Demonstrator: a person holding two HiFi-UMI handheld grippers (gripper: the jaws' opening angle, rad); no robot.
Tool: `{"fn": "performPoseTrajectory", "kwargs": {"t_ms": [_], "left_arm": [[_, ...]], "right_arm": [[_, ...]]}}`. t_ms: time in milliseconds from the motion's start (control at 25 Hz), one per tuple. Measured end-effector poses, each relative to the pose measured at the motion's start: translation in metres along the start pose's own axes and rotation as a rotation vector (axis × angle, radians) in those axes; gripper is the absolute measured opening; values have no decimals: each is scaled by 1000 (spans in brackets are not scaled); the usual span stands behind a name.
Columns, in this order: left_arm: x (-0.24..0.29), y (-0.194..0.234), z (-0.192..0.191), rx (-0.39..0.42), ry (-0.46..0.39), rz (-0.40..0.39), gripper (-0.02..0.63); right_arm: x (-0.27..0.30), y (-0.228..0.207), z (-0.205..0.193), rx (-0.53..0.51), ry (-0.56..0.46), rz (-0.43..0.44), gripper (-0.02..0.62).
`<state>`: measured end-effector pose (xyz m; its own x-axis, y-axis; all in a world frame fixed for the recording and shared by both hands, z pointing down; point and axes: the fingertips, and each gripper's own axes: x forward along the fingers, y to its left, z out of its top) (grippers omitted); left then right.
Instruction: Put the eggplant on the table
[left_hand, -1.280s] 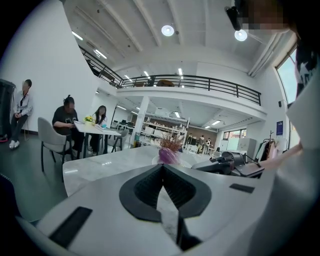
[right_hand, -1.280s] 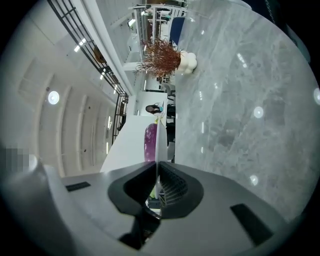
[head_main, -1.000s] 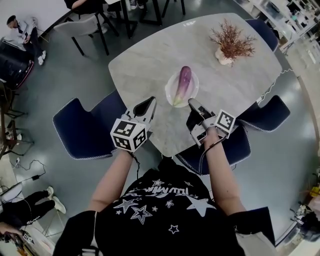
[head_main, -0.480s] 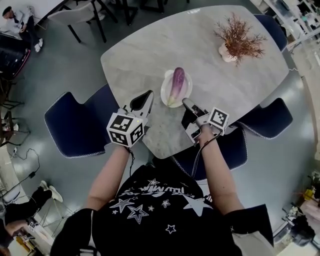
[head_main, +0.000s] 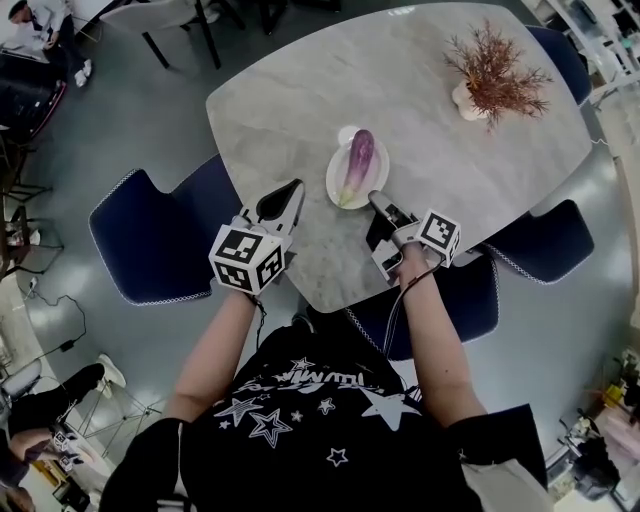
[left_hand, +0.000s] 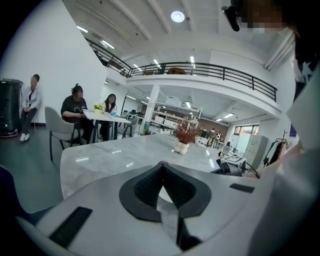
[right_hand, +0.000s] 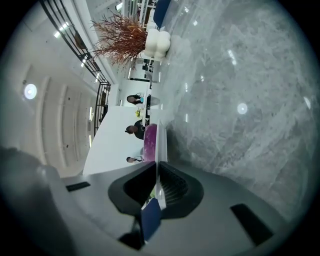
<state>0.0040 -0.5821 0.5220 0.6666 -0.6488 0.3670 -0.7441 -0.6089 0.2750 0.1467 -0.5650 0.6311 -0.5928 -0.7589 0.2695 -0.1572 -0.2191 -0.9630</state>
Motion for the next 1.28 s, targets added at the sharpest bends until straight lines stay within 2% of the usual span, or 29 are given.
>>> {"fn": "performPoseTrajectory", "kwargs": {"t_ms": [400,600,1080,1120,1160,1200,1280], "left_arm": [[-12,3,-7,0,9,10,8],[-19,3,-5,3,2,14,8],[-39,-7,-8,13,-4,-1,8],[-41,-8,-8,14,-5,-1,8],[-43,-9,-8,15,-7,0,8],[-45,-10,-9,16,-9,1,8],[-50,-12,-9,20,-13,4,8]], "right_arm": [[1,-15,4,-34,-49,-121,18],[-3,-15,9,-35,-85,-130,20],[-11,-21,4,-82,-99,-200,21],[-12,-22,3,-84,-95,-202,23],[-13,-23,2,-85,-90,-203,67],[-14,-23,2,-85,-86,-202,83],[-16,-24,2,-86,-86,-203,83]]}}
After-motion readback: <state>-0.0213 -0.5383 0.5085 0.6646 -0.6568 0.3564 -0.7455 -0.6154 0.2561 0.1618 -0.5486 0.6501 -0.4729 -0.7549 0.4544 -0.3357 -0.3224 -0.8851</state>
